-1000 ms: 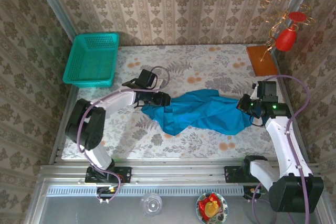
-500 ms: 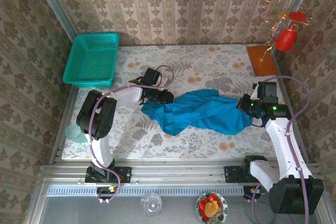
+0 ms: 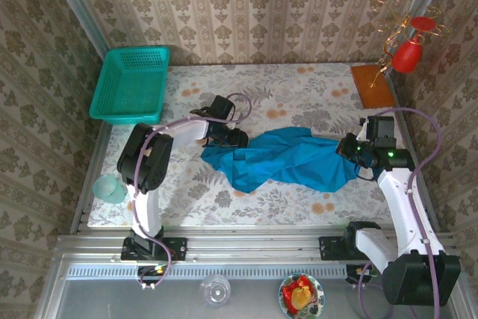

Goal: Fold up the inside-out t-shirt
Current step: Flatten out the T-shirt at the center of the table.

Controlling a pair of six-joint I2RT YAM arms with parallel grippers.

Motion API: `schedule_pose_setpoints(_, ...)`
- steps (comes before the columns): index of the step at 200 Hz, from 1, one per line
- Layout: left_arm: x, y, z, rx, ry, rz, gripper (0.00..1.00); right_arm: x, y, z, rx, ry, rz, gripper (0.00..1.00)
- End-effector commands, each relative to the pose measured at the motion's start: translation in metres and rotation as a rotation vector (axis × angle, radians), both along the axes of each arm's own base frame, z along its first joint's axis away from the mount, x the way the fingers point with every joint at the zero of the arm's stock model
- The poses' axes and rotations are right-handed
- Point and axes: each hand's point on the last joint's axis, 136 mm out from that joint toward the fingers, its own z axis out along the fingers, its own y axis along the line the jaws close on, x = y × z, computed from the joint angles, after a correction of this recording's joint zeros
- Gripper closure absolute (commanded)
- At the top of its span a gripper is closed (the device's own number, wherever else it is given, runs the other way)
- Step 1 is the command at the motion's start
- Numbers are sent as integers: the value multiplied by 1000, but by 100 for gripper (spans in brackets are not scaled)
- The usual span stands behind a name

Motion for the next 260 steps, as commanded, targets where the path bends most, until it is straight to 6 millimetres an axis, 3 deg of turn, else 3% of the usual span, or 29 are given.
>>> schedule_pose_setpoints(1,9,-6,23,-44,-50,5,74,1,-1,-1,5,-16,-11,100)
schedule_pose_setpoints(19,22,0,51,-80,-113,31,90,9,-2,-2,12,-26,-22,100)
schedule_pose_setpoints(34,35,9,88,-133,-180,60,98,23,-3,3,16,-56,-32,100)
schedule_pose_setpoints(47,45,20,130,-193,-253,86,100,38,-4,12,20,-75,-32,100)
schedule_pose_setpoints(55,47,23,161,-237,-309,86,100,55,-5,29,22,-125,-26,100)
schedule_pose_setpoints(58,53,34,172,-246,-335,110,100,60,-4,34,24,-133,-23,100)
schedule_pose_setpoints(72,56,50,226,-297,-452,121,100,85,-2,56,39,-174,-6,100)
schedule_pose_setpoints(94,43,76,307,-352,-619,140,100,128,7,101,75,-267,42,100)
schedule_pose_setpoints(105,30,88,344,-374,-701,150,100,149,15,129,92,-325,79,100)
schedule_pose_setpoints(115,15,97,375,-389,-774,157,100,171,22,143,118,-345,111,100)
schedule_pose_setpoints(134,-13,103,416,-439,-865,155,100,207,39,183,168,-424,191,100)
schedule_pose_setpoints(141,-23,102,426,-459,-886,145,100,220,44,187,183,-427,215,100)
schedule_pose_setpoints(150,-34,96,434,-483,-901,126,100,233,47,191,194,-417,233,100)
schedule_pose_setpoints(166,-51,77,438,-511,-901,73,100,251,45,175,182,-326,230,100)
schedule_pose_setpoints(188,-57,44,419,-518,-851,7,100,251,37,138,118,-164,185,82)
schedule_pose_setpoints(208,-46,21,388,-493,-781,-10,100,231,49,117,60,-126,207,68)
schedule_pose_setpoints(225,-37,4,367,-479,-730,-24,100,205,63,102,54,-139,225,63)
schedule_pose_setpoints(260,-26,-13,348,-467,-688,-35,100,142,109,71,83,-145,324,57)
